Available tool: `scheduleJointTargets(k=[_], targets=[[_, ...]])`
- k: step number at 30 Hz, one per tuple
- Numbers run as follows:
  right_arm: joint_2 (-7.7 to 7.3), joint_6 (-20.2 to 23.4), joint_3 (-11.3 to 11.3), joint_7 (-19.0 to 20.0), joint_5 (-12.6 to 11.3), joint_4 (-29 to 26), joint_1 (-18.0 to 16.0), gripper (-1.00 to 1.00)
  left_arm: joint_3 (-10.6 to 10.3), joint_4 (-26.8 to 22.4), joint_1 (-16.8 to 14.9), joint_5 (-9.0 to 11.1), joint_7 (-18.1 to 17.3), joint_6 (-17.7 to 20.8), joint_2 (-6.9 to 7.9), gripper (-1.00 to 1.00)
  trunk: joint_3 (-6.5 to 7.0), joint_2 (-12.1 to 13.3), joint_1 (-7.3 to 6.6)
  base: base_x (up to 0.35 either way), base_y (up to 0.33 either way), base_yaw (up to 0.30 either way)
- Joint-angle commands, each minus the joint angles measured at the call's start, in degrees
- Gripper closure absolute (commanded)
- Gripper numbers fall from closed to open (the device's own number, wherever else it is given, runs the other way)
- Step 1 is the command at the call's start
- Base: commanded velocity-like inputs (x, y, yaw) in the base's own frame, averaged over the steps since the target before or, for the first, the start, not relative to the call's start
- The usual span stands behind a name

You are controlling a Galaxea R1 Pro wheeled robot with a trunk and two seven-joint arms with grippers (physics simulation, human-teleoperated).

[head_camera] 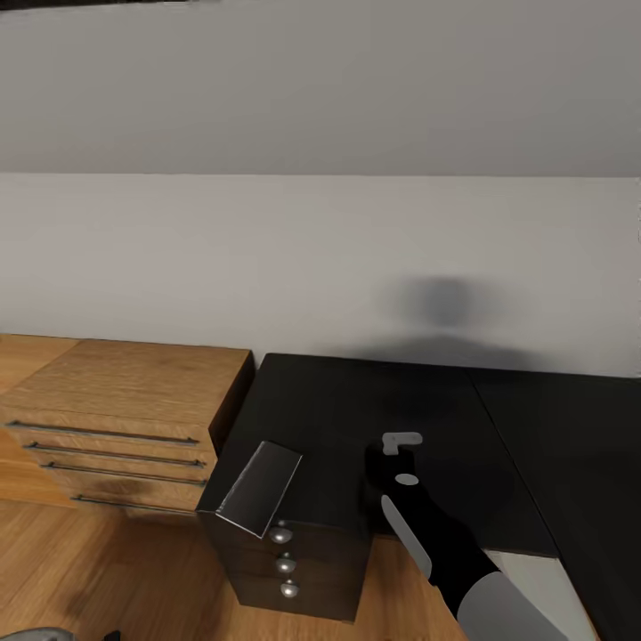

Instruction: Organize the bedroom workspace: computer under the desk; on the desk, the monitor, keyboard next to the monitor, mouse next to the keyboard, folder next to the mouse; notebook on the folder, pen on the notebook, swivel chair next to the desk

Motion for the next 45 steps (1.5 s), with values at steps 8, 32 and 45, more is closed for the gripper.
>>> scheduleJointTargets(k=[8, 32, 45], targets=[[0.03, 0.25, 0.16, -0.57, -0.54, -0.22, -0.10, 1.00, -0.29, 0.04, -0.03, 0.61, -0.38, -0.08, 0.01, -1.00, -0.06, -0.04, -0.03, -0.077, 0.000, -0.001], [0.12, 0.50, -1.09, -0.68, -0.99, -1.39, -0.06, 1.00, -0.29, 0.04, -0.03, 0.70, -0.38, -0.08, 0.01, -1.00, 0.13, -0.04, -0.03, -0.001, 0.000, -0.222], [0.07, 0.20, -1.51, -0.67, -0.95, -1.39, -0.04, 1.00, -0.29, 0.04, -0.03, 0.70, -0.38, 0.00, 0.01, -1.00, 0.24, -0.04, -0.03, 0.000, 0.000, -0.271]])
